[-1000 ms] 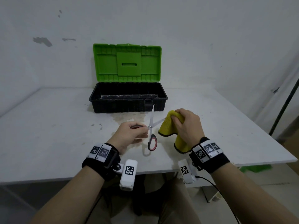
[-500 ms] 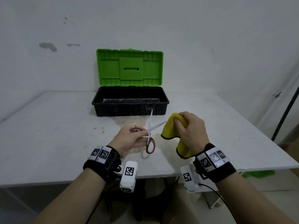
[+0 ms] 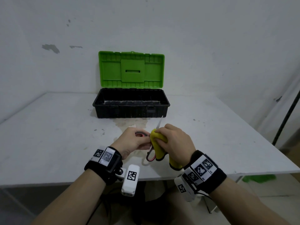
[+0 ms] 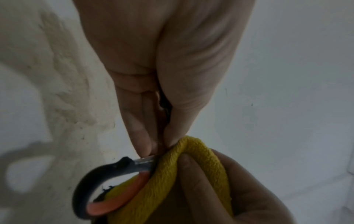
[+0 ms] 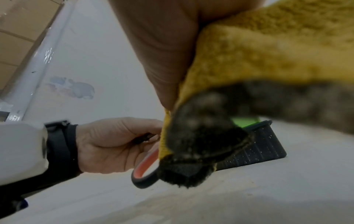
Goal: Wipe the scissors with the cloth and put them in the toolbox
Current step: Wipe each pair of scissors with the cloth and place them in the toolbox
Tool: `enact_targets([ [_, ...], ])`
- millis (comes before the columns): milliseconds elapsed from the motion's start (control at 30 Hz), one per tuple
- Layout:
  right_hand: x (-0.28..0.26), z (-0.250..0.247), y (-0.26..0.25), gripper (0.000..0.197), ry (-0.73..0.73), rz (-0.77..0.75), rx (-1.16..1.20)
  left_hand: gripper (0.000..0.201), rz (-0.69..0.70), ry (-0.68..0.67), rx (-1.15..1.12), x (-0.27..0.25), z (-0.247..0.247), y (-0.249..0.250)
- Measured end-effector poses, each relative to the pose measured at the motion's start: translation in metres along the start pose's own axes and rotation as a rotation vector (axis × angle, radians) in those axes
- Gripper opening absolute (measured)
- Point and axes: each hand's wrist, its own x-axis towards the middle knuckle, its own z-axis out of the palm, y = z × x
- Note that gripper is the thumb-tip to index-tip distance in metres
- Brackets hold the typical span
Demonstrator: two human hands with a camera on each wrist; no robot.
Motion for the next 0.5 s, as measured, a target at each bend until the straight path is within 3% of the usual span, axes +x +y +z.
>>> enact_targets([
  [233,0.008,-0.006,0.004,0.020,-0.047,-0.013,-0.068,0.012,0.024,-0.023,0.056,-0.002,-0.001,0.000],
  [400,0.028,-0.022,0.022,0.021,0.097,0.197,-0.034,0.007,0.003,-0.025,0.023,-0.006,0.003,-0.003],
  [500,0.021,-0.028,0.022,0.021,0.120,0.167,0.030,0.010,-0.006,0.001,0.005,-0.006,0.000,-0.004],
])
